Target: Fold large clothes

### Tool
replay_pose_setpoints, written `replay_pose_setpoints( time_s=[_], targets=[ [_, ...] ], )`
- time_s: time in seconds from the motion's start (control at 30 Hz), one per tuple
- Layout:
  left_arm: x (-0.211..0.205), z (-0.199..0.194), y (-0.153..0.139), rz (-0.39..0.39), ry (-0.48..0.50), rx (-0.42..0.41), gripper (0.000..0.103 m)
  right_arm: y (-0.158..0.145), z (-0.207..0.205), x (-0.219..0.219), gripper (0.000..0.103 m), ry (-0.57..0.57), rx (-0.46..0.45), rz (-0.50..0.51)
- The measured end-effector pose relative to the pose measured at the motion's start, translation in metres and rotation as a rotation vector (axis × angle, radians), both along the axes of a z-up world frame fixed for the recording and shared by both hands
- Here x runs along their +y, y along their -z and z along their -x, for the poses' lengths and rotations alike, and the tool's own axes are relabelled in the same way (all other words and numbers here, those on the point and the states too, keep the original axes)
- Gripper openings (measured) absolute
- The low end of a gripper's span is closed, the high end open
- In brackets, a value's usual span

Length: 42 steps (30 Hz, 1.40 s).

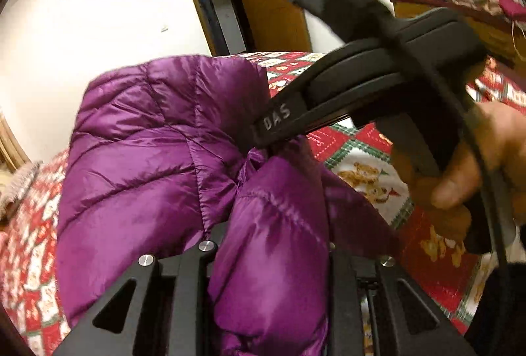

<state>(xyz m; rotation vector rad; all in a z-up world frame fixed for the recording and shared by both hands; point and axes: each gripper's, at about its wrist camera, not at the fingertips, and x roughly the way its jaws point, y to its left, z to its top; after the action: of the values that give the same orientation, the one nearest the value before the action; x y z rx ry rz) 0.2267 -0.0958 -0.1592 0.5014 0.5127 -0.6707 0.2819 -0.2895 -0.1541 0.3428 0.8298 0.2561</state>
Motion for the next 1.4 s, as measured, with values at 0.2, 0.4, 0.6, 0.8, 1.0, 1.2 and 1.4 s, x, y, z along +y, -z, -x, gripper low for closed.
replay_pose_setpoints(
  time_s=[0.2, 0.4, 0.6, 0.8, 1.0, 1.2, 1.4],
  targets=[
    [0.000, 0.029, 0.005, -0.147, 0.044, -0.132, 0.030, 0.011, -0.004, -0.007, 0.013, -0.024, 0.033, -0.010],
    [-0.008, 0.042, 0.006, -0.223, 0.066, -0.205, 0.032, 0.014, -0.008, -0.011, 0.012, -0.063, 0.046, -0.047],
    [-0.031, 0.059, 0.015, -0.241, 0.199, -0.322, 0.056, 0.011, -0.019, -0.022, 0.012, -0.129, 0.108, -0.064],
    [-0.037, 0.092, 0.008, -0.234, 0.379, -0.314, 0.058, 0.010, -0.016, -0.027, 0.012, -0.208, 0.127, -0.027],
    [0.005, 0.098, -0.010, -0.171, 0.379, -0.208, 0.060, 0.014, -0.015, -0.032, 0.012, -0.202, 0.132, -0.021],
    [0.072, 0.037, -0.075, 0.191, 0.203, 0.032, 0.061, 0.000, -0.003, -0.020, 0.015, -0.189, 0.121, 0.094],
    [0.077, -0.053, -0.104, 0.205, -0.181, -0.018, 0.081, -0.025, 0.013, -0.007, 0.019, -0.154, 0.101, 0.331]
  ],
)
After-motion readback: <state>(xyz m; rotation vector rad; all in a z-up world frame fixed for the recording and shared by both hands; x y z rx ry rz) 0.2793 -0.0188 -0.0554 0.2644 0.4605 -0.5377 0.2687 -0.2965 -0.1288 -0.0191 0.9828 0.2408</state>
